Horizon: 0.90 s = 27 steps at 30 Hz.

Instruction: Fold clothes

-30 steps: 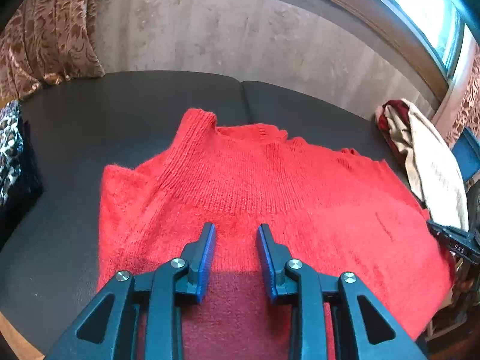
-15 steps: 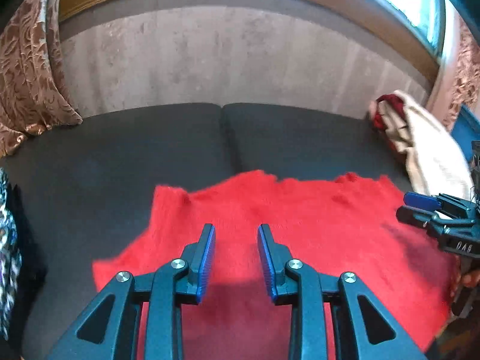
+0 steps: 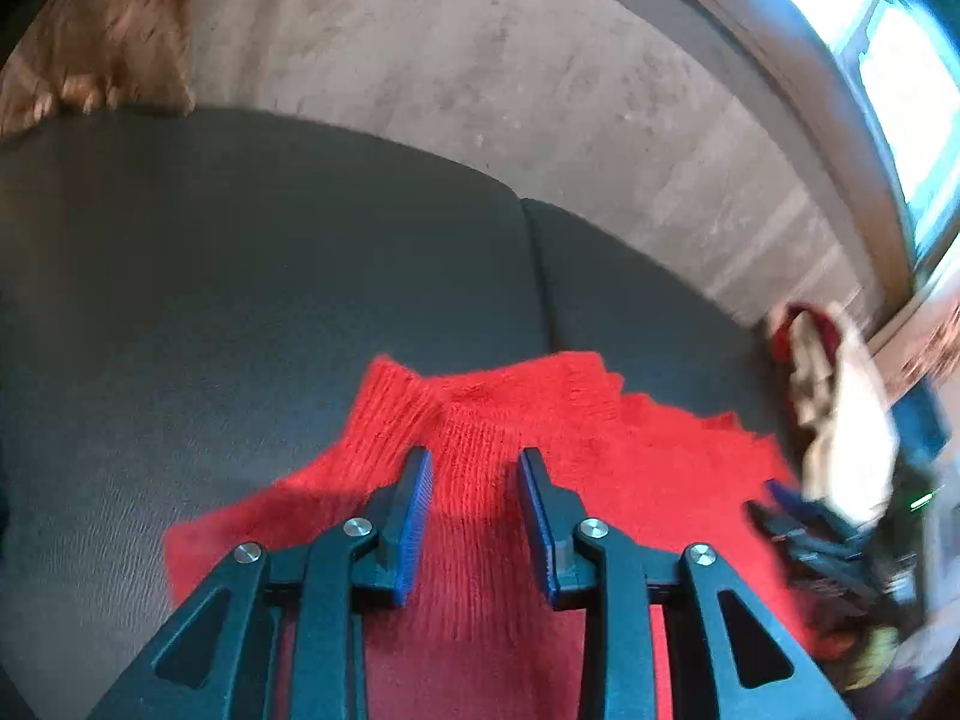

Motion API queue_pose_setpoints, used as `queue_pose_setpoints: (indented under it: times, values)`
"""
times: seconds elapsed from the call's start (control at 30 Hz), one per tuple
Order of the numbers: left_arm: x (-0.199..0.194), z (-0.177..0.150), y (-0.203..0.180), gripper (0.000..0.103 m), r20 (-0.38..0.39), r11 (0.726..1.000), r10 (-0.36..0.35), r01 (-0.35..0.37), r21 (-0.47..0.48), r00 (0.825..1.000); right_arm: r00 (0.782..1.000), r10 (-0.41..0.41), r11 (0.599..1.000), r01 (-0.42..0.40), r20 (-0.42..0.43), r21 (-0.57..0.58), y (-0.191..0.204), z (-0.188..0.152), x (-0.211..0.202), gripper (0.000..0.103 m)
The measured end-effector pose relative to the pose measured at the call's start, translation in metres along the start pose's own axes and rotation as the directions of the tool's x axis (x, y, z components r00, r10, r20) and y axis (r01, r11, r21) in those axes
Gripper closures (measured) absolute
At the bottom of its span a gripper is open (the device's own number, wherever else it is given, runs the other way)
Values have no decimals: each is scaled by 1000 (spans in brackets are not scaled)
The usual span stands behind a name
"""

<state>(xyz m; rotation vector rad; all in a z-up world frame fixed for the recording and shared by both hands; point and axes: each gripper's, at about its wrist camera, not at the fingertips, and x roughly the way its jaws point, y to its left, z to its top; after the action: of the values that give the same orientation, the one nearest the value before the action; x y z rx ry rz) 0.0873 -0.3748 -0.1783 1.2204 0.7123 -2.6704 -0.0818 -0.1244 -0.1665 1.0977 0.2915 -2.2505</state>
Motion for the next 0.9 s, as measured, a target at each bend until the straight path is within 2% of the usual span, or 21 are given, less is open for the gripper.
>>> queue_pose_setpoints:
  times: [0.13, 0.27, 0.37, 0.47, 0.53, 0.6, 0.67, 0.77, 0.83, 0.9]
  values:
    - [-30, -8, 25, 71, -16, 998, -22, 21, -52, 1000, 1000, 12, 1000, -12, 7, 8, -1, -4, -2, 34]
    - [-60, -15, 49, 63, -31, 994, -44, 41, -103, 999, 1000, 17, 1000, -17, 11, 12, -1, -9, -6, 33]
    - [-63, -30, 67, 57, -76, 979, -124, 110, -171, 989, 1000, 9, 1000, -9, 13, 8, 0, -11, -9, 33]
    - [-64, -38, 79, 49, -60, 960, -181, 163, -228, 982, 1000, 1, 1000, -1, 11, 3, 2, -14, -9, 33]
    - [-60, -40, 85, 48, -49, 945, -216, 197, -261, 975, 1000, 0, 1000, 0, 13, 4, 3, -18, -12, 33]
    - [-57, -39, 85, 47, -25, 921, -285, 266, -284, 958, 1000, 1, 1000, -1, 14, 5, 8, -16, -8, 33]
    - [-57, -37, 85, 43, -11, 916, -311, 297, -271, 950, 1000, 2, 1000, -2, 15, 6, 9, -16, -7, 33]
    - [-42, -31, 82, 41, -68, 943, -271, 250, -218, 960, 1000, 5, 1000, -5, 16, 9, 10, -16, -6, 32]
    - [-44, -29, 74, 41, -86, 963, -238, 224, -147, 967, 1000, 9, 1000, -9, 17, 12, 9, -17, -7, 32]
    - [-44, -32, 67, 40, -115, 966, -248, 237, -100, 962, 1000, 12, 1000, -13, 19, 14, 8, -18, -8, 32]
